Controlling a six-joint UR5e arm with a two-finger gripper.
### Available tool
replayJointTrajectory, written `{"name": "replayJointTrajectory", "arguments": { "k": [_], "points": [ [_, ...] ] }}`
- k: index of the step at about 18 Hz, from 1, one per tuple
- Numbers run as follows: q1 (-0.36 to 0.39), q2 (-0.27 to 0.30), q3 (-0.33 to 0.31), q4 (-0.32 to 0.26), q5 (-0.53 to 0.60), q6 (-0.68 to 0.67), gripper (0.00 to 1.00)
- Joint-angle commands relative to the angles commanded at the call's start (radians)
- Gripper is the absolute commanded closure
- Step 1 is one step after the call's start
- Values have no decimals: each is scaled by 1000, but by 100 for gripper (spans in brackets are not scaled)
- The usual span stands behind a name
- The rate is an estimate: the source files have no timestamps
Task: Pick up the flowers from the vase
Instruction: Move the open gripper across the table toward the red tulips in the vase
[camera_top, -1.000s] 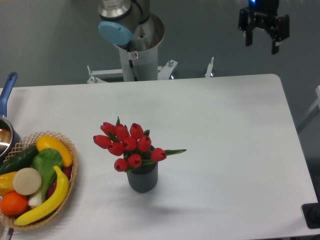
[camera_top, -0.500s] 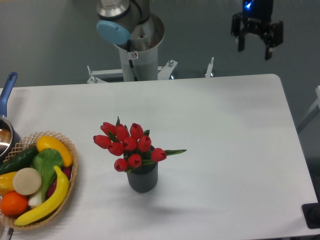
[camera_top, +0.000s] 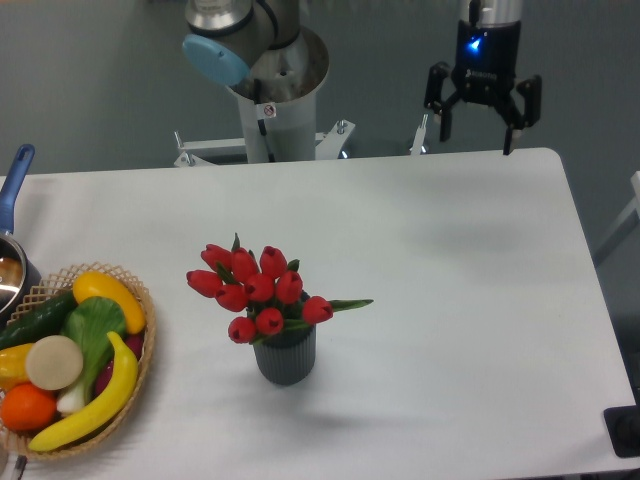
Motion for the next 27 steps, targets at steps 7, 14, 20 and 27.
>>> {"name": "replayJointTrajectory", "arguments": {
  "k": [7, 14, 20, 27],
  "points": [
    [-61, -25, -8, 5, -95, -79, 0],
    [-167, -63, -44, 64, -181, -77, 0],
    [-236, -100, -83, 138, -262, -60, 0],
    [-273, -198, -72, 179, -483, -11, 0]
  ]
}}
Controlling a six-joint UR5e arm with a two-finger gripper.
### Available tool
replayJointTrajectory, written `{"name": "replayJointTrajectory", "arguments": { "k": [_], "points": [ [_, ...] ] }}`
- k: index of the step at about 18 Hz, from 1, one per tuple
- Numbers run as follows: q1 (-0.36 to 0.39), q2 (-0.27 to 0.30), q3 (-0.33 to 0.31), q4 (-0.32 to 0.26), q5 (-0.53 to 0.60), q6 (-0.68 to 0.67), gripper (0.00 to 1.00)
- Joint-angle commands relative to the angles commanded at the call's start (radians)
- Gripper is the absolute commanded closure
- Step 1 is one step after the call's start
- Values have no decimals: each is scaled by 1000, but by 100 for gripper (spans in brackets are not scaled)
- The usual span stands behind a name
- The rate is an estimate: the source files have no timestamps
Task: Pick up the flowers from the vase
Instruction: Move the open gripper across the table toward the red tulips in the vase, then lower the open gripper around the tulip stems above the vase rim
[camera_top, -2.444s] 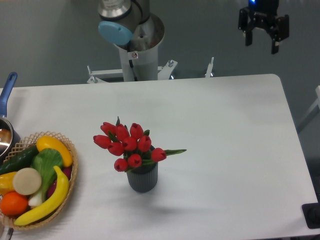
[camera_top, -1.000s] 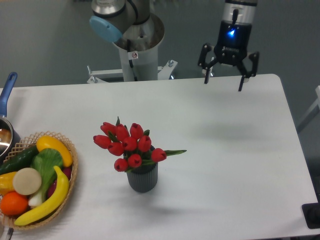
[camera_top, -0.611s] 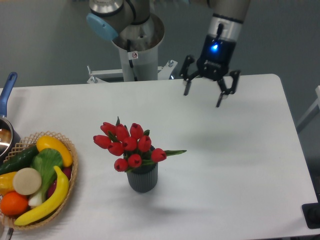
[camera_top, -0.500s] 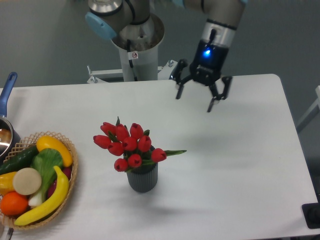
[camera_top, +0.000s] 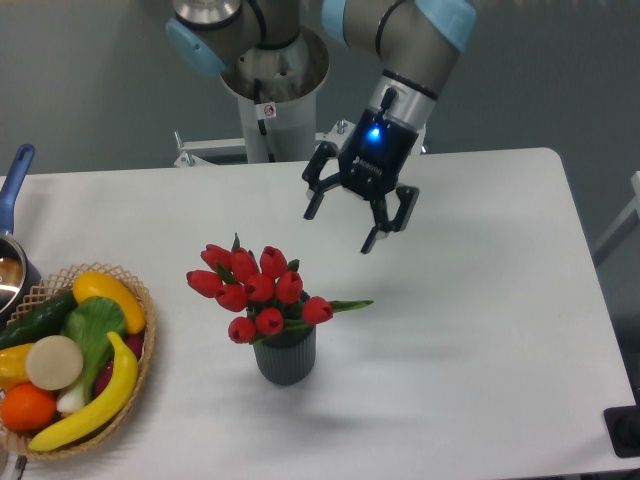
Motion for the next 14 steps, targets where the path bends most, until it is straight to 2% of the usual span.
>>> {"name": "replayJointTrajectory", "arguments": {
  "k": [2, 7, 14],
  "points": [
    [-6, -34, 11, 26, -22, 18, 0],
    [-28, -52, 18, 29, -23, 19, 0],
    [-54, -118, 61, 32, -26, 17, 0]
  ]
}}
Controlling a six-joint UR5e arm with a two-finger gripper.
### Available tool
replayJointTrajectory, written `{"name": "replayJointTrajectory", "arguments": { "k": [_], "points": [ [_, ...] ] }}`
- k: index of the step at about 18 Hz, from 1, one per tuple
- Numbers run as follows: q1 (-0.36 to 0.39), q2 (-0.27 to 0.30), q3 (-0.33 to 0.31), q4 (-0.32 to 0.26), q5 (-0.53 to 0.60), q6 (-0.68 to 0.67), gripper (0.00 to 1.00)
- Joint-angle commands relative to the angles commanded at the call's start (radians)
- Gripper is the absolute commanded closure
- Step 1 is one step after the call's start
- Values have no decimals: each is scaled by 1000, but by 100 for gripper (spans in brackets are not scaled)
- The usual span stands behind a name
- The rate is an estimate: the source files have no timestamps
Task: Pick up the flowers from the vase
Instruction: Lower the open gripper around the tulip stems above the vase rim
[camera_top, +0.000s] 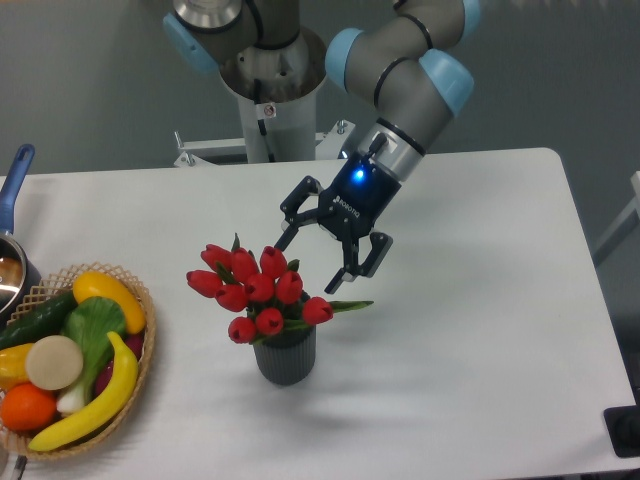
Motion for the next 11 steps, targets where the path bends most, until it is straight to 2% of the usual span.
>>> {"name": "replayJointTrajectory", "arguments": {
  "k": [11],
  "points": [
    [-60, -61, 41, 0, -2, -2, 0]
  ]
}}
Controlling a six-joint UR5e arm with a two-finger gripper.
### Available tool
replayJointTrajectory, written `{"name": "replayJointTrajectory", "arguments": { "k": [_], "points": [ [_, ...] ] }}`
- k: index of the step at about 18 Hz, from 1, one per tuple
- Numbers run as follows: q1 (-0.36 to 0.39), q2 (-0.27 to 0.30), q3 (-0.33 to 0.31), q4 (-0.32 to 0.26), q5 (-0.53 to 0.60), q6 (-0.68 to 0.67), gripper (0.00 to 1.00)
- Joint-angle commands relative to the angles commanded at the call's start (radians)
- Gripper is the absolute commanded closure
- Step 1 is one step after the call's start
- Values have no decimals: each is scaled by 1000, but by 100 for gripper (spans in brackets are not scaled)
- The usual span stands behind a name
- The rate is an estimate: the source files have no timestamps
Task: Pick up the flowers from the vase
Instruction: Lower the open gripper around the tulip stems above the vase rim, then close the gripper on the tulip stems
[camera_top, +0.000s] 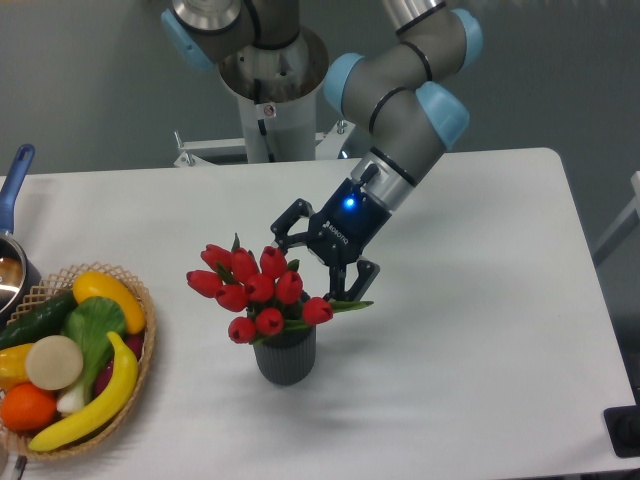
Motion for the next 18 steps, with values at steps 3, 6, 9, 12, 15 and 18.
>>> {"name": "replayJointTrajectory", "arguments": {
  "k": [3, 6, 9, 12, 15, 18],
  "points": [
    [-11, -17, 11, 0, 0, -2, 0],
    [-21, -31, 32, 0, 0, -2, 0],
    [-37, -46, 58, 0, -2, -5, 0],
    [-38, -49, 60, 0, -2, -8, 20],
    [-37, -48, 60, 0, -3, -8, 36],
    [-34, -45, 55, -2, -5, -12, 51]
  ]
}}
